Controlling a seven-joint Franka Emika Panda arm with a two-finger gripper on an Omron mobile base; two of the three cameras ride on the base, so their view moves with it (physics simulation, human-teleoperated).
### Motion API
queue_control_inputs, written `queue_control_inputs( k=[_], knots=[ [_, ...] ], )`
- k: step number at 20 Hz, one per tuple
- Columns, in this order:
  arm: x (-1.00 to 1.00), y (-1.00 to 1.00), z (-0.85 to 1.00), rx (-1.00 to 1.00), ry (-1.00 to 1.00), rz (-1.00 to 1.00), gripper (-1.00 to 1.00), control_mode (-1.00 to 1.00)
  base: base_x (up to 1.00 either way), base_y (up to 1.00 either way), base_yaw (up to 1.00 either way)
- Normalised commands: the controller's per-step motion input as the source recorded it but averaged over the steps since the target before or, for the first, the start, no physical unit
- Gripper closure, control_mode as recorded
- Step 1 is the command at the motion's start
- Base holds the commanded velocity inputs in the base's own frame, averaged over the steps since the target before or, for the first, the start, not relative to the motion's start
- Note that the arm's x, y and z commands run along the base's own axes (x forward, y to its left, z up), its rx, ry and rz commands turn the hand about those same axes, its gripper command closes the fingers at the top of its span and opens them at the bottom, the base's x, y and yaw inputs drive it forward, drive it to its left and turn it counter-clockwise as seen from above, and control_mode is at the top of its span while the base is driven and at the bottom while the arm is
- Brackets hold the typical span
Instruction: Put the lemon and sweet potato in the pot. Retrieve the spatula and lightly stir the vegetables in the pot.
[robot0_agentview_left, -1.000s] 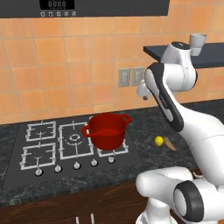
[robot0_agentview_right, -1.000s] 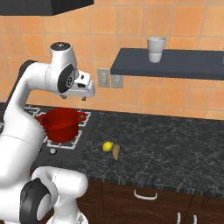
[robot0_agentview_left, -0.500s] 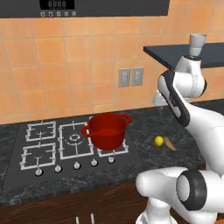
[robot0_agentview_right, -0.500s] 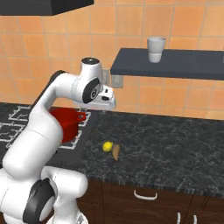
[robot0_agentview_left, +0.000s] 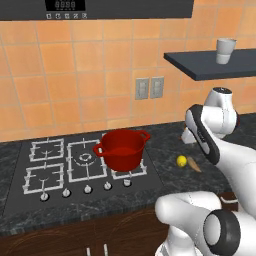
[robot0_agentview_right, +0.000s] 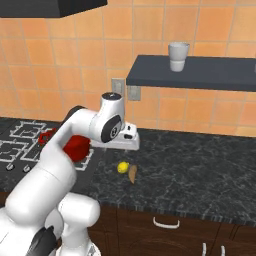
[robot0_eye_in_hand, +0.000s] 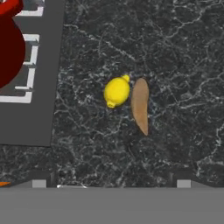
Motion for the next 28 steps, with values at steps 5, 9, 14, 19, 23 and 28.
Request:
queue_control_inputs(
  k=[5, 9, 14, 19, 23, 28],
  knots=[
    [-0.3, -0.21, -0.62, -0.05, 0.0, 0.01, -1.0, -1.0, 0.0, 0.0, 0.0],
    [0.03, -0.13, -0.59, -0.04, 0.0, 0.0, -1.0, -1.0, 0.0, 0.0, 0.0],
    [0.29, -0.1, -0.45, 0.0, 0.0, 0.0, -1.0, -1.0, 0.0, 0.0, 0.0],
    [0.35, -0.16, -0.32, 0.0, 0.0, 0.0, -1.0, -1.0, 0.0, 0.0, 0.0],
    [0.37, -0.18, -0.24, 0.0, 0.0, 0.0, -1.0, -1.0, 0.0, 0.0, 0.0],
    [0.42, -0.13, -0.2, 0.0, 0.0, 0.0, -1.0, -1.0, 0.0, 0.0, 0.0]
  ],
)
